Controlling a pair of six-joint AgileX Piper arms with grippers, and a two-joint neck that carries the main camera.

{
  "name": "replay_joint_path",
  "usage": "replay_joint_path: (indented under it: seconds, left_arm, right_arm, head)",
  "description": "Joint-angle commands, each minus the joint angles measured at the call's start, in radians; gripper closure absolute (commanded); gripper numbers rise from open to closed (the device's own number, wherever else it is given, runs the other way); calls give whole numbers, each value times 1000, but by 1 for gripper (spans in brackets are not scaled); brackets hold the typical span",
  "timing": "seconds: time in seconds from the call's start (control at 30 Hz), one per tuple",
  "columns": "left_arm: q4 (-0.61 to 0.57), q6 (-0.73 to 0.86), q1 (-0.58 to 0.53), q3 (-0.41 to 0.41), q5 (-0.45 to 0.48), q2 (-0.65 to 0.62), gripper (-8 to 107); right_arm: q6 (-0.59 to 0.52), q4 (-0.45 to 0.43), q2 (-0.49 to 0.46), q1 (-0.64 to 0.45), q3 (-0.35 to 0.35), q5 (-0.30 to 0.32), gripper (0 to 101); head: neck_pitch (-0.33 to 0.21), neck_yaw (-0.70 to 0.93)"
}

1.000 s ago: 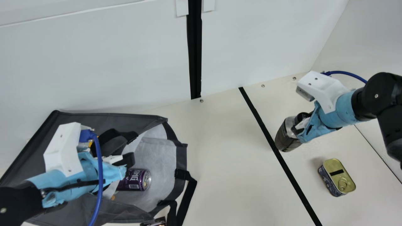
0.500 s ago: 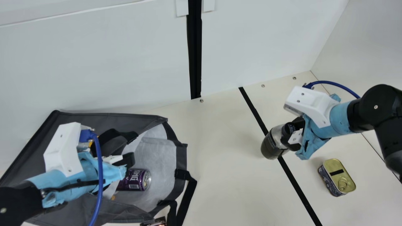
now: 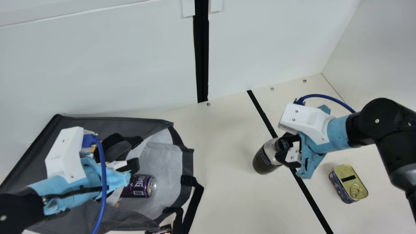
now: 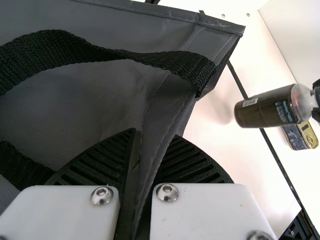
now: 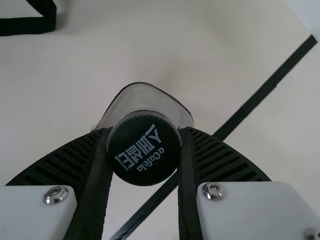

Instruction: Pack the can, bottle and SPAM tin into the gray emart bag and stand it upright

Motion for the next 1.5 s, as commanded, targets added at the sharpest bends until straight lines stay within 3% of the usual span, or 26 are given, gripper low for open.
replay_joint_path:
  seconds: [0.0,0.5,0.93,1.47]
  left_arm:
    - [0,0,0,0,0,0,107]
    - [0,0,0,0,0,0,107]
    - [0,0,0,0,0,0,107]
    - [0,0,0,0,0,0,107]
  right_arm:
    - [-3,8,-4,12,7,2,101]
    - [-24,64,-27,75,48,2,101]
    - [-12,214,-30,124,92,2,101]
    - [141,419,-57,245,53,2,101]
  head:
    - [-23,-1]
    - [-23,-1]
    - [-23,-1]
    - [-23,-1]
